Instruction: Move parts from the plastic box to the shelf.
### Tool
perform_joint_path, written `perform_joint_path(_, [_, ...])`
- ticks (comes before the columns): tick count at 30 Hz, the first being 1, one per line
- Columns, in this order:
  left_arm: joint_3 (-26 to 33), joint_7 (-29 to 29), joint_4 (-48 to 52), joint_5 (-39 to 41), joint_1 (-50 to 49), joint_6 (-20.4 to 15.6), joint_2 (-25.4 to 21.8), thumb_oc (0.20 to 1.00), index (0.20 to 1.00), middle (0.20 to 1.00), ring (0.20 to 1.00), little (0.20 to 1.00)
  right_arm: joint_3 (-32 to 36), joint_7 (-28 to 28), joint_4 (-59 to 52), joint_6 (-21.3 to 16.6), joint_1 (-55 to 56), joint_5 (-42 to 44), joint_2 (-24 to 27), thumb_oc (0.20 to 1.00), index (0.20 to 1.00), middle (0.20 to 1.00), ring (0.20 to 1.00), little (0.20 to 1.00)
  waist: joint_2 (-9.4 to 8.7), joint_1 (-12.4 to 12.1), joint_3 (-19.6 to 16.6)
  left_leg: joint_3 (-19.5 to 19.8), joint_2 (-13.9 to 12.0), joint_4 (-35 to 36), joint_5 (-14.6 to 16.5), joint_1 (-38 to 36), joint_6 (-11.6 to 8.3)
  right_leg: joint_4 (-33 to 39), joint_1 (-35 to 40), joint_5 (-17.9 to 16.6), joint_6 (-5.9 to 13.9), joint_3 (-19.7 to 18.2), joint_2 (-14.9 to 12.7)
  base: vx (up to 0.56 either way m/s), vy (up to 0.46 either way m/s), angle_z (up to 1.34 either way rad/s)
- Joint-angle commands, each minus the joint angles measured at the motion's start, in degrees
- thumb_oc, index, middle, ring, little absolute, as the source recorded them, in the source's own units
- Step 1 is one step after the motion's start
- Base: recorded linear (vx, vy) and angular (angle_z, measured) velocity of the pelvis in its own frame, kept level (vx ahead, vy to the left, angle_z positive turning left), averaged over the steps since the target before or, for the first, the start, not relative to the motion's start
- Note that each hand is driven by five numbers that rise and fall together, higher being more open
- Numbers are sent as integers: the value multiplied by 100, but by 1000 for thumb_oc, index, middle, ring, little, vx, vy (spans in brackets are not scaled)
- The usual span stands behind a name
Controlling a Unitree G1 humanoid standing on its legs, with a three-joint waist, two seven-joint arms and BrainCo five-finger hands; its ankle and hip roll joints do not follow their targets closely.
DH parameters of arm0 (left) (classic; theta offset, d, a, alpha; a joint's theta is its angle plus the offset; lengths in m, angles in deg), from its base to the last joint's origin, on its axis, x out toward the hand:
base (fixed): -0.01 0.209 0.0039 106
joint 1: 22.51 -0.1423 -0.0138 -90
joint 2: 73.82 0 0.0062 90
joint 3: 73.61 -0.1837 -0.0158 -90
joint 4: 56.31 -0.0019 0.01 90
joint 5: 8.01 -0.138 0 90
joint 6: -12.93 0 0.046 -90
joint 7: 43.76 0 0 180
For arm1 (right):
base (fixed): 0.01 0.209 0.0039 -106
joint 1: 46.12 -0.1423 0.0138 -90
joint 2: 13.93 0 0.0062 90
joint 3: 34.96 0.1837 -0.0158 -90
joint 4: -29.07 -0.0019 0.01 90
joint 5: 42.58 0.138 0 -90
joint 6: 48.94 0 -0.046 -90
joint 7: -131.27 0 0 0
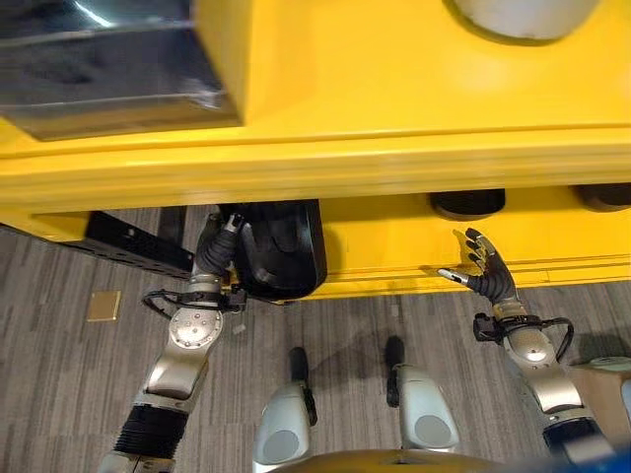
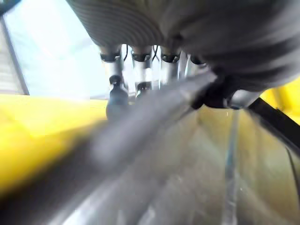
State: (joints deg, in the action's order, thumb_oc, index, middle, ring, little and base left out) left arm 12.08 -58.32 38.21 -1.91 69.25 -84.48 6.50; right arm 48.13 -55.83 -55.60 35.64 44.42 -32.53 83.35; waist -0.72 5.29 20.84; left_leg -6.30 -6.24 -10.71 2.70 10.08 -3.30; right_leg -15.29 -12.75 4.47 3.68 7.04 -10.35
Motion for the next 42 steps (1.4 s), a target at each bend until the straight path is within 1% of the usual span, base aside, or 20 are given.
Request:
perform_joint_path(1, [530,-221,383,-27,-227,-316,-373,200,200,200,200,200,13,22,-254,-188,55,115,-20,1000,1000,1000,1000,1000,-165,-138,-300,162,-562,-628,503,93,-100,422,369,-307,601,-76,-662,6,57,-3])
perform_joint_path(8, [364,-265,311,-112,249,-278,-449,200,200,200,200,200,-54,70,-258,-152,-42,101,1,1000,1000,1000,1000,1000,-246,-60,-342,136,-599,-880,680,94,-94,262,331,-234,625,-142,-617,0,18,-1])
perform_joint_path(11, [169,-303,172,-82,670,-253,-423,200,200,200,200,200,-125,92,-245,-136,-117,113,22,1000,1000,1000,1000,1000,-297,-3,-366,114,-628,-1023,767,71,-100,108,299,-190,634,-184,-592,-17,5,-4])
perform_joint_path(18, [-195,-342,-316,-2,1398,-189,-397,200,200,200,200,200,-205,144,-255,-111,-219,176,27,1000,1000,1000,1000,1000,-336,90,-404,130,-680,-1110,803,71,-130,31,293,-138,618,-210,-558,-29,-6,-8])
perform_joint_path(22, [-378,-464,-734,134,1893,-157,-354,200,200,200,200,200,-224,219,-499,-151,-233,355,66,1000,1000,1000,1000,1000,-374,167,-446,133,-717,-1194,834,82,-154,-34,261,-119,601,-243,-506,0,0,0])
perform_joint_path(26, [-468,-512,-948,204,2136,-137,-338,200,200,200,200,200,-184,239,-704,-198,-193,502,66,1000,1000,1000,1000,1000,-393,215,-459,128,-748,-1277,866,100,-159,-97,227,-99,595,-279,-472,-6,-1,-1])
perform_joint_path(34, [-663,-759,-1523,290,2808,-105,-276,200,200,200,200,200,-44,529,-1524,-460,-79,1370,142,1000,1000,1000,1000,1000,-432,396,-446,107,-837,-1642,1015,244,-173,-443,-28,31,556,-470,-389,-36,4,-8])
perform_joint_path(39, [-790,-913,-2083,384,3275,-79,-296,200,200,200,200,200,-23,735,-1904,-513,-42,1981,189,1000,1000,1000,1000,1000,-438,478,-390,170,-873,-2060,1156,460,-185,-790,-219,152,537,-524,-407,-59,4,-6])
perform_joint_path(42, [-860,-956,-2433,488,3499,-63,-282,200,200,200,200,200,12,854,-2155,-566,33,2136,268,1000,1000,1000,1000,1000,-438,524,-354,220,-888,-2205,1185,606,-208,-965,-334,230,509,-532,-429,-65,0,-2])
